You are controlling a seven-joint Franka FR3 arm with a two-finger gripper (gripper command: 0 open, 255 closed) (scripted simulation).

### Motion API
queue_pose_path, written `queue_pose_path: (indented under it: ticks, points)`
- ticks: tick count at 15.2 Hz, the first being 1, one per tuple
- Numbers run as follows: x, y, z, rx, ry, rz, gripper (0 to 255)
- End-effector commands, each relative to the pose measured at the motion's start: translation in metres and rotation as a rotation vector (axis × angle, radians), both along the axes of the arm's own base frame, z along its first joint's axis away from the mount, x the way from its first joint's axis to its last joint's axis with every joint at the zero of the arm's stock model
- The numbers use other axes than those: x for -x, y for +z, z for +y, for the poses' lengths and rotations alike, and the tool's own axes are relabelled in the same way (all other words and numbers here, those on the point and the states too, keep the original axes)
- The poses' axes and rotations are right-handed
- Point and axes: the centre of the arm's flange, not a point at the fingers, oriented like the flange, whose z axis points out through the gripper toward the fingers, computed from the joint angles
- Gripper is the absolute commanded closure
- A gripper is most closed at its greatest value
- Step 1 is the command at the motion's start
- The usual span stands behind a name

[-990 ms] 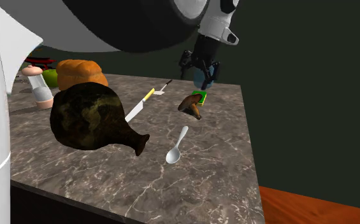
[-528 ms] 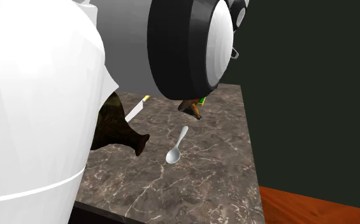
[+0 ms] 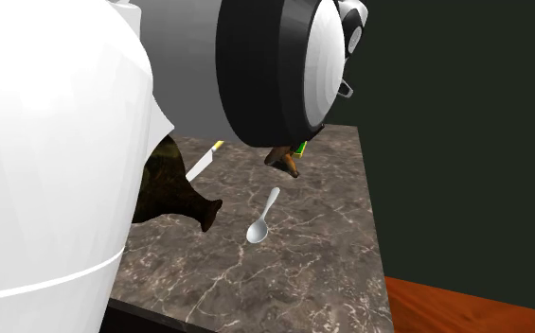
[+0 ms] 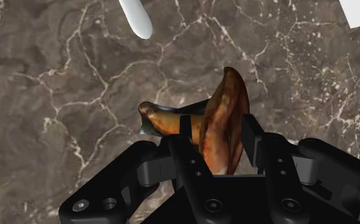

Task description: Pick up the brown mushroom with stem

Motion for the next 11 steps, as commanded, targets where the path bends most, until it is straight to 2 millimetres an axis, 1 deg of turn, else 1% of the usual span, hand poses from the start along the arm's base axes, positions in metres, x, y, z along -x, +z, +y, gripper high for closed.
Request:
queue_pose_path:
  ticks: [1,7,11]
  points:
    - [0.0,-0.001,0.0,0.0,0.0,0.0,255]
    - [0.001,-0.001,0.001,0.0,0.0,0.0,255]
    - [0.001,0.021,0.001,0.0,0.0,0.0,255]
